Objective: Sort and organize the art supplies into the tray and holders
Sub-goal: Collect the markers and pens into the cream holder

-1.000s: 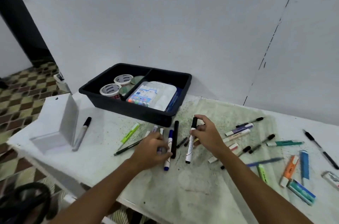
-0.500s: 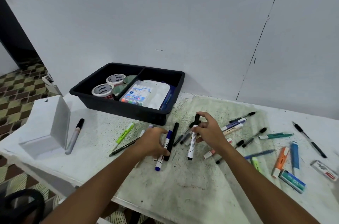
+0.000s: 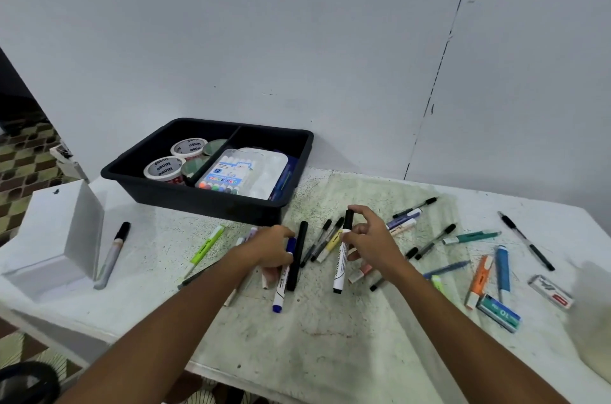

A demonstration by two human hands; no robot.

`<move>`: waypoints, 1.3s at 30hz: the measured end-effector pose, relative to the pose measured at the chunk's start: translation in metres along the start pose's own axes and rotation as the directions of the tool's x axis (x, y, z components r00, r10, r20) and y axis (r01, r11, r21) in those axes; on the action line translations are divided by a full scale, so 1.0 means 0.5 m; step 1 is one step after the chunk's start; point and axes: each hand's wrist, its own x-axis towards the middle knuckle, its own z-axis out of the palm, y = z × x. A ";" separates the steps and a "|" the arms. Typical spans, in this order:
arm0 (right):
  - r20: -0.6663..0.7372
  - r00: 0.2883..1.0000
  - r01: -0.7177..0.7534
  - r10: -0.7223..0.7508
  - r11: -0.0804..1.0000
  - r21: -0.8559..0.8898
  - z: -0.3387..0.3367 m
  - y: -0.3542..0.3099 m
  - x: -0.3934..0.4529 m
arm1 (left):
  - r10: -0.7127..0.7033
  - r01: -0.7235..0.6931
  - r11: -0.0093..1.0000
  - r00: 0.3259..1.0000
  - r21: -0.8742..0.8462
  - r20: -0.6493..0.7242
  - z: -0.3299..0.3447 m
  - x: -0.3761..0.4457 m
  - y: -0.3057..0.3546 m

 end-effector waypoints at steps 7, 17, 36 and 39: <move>-0.018 1.000 0.009 -0.009 1.000 0.004 -0.021 0.004 -0.005 | -0.035 0.056 0.964 0.996 -0.261 0.086 -0.010 -0.012 0.006; -0.110 0.990 0.091 -0.088 0.996 0.024 -0.067 -0.048 -0.034 | 0.234 -0.205 0.834 0.972 -0.512 -0.007 -0.071 -0.032 0.114; -0.734 0.543 0.062 -0.408 0.891 -0.450 -0.498 -0.192 -0.399 | 0.885 -0.812 0.248 0.412 -0.529 -0.218 0.002 -0.049 0.760; -0.781 0.463 -0.018 -0.420 0.876 -0.482 -0.542 -0.187 -0.449 | 0.908 -0.844 0.149 0.322 -0.515 -0.266 0.037 -0.076 0.826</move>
